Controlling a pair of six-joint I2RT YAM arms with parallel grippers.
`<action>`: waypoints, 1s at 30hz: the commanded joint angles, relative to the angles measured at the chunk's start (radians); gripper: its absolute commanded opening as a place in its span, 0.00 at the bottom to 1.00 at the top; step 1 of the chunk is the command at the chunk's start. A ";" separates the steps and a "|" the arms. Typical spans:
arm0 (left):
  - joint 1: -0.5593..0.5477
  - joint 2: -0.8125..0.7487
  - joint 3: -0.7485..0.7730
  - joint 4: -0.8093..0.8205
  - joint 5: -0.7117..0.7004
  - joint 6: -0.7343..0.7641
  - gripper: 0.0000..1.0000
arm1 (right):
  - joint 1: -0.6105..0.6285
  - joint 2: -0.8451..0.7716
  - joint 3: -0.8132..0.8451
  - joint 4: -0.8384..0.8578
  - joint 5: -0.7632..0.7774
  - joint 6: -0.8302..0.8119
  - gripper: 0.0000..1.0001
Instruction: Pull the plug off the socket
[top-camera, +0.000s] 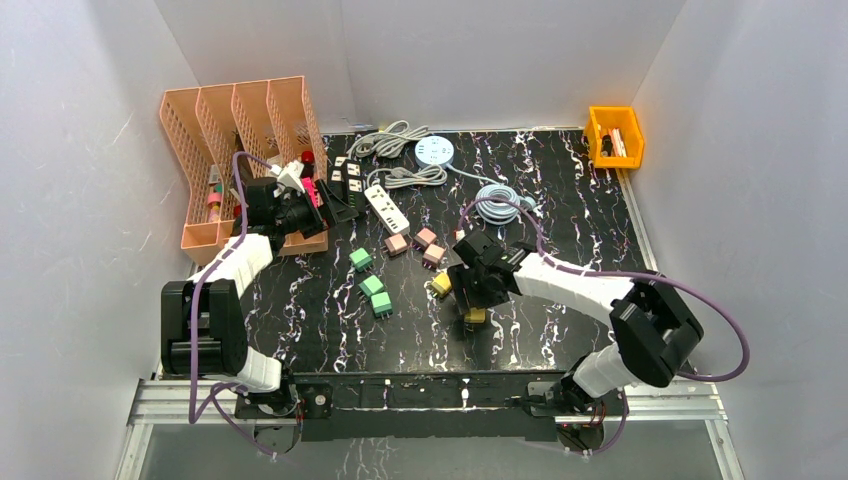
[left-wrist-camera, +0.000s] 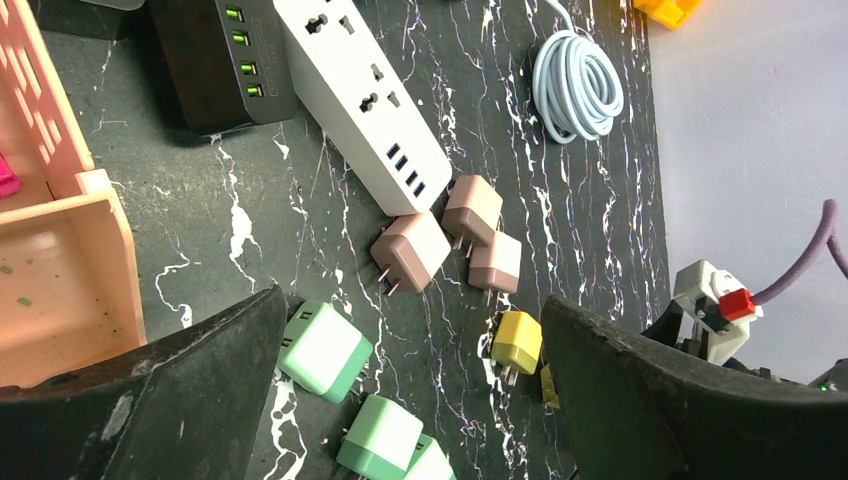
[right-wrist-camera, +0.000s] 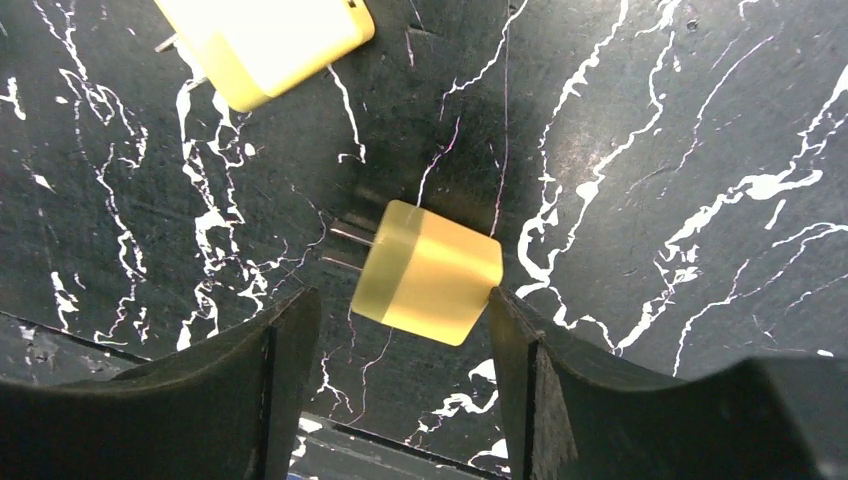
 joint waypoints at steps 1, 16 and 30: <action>0.005 -0.017 0.016 0.009 0.023 -0.010 0.98 | 0.005 0.015 -0.015 0.032 -0.032 -0.007 0.68; -0.018 0.009 0.004 0.042 0.034 -0.056 0.98 | 0.005 0.082 0.012 0.083 -0.022 -0.097 0.40; -0.130 -0.092 -0.028 0.004 -0.187 0.000 0.98 | 0.003 0.067 0.208 0.163 -0.046 -0.303 0.97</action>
